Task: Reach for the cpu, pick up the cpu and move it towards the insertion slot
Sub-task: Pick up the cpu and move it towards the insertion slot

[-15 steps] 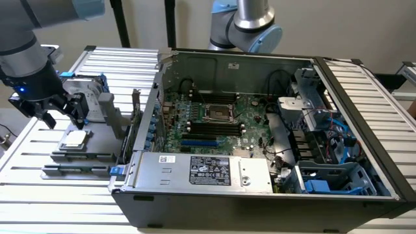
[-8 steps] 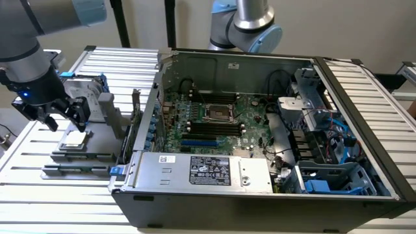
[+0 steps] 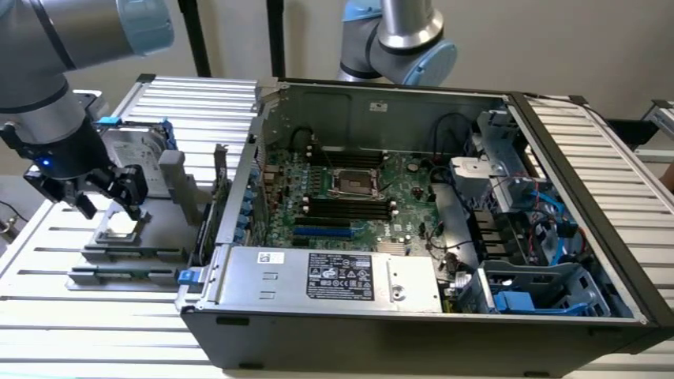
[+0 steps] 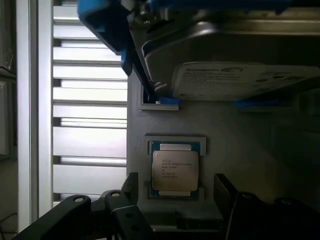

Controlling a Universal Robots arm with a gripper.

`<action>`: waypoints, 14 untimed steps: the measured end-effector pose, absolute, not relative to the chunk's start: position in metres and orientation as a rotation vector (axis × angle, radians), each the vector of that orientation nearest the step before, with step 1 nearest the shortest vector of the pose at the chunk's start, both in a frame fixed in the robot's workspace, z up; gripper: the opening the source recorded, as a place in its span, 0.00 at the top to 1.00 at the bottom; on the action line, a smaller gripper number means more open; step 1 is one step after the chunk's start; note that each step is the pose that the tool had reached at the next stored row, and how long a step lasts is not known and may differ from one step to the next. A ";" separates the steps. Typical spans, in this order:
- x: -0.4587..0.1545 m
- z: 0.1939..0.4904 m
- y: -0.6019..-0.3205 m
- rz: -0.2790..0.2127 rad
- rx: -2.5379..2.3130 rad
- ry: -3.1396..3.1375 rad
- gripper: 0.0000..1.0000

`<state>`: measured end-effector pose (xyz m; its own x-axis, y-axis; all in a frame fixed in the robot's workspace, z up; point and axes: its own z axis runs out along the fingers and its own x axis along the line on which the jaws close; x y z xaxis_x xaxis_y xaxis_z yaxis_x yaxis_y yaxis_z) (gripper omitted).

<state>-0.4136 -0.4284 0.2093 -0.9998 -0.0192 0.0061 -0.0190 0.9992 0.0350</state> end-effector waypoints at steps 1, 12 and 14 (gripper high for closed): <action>-0.414 0.208 -0.428 -0.055 0.030 -3.135 0.29; -0.414 0.200 -0.427 -0.055 0.030 -3.134 0.29; -0.414 0.200 -0.426 -0.055 0.030 -3.135 0.29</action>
<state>-0.4136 -0.4264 0.1996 -0.9998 -0.0192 0.0060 -0.0190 0.9992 0.0350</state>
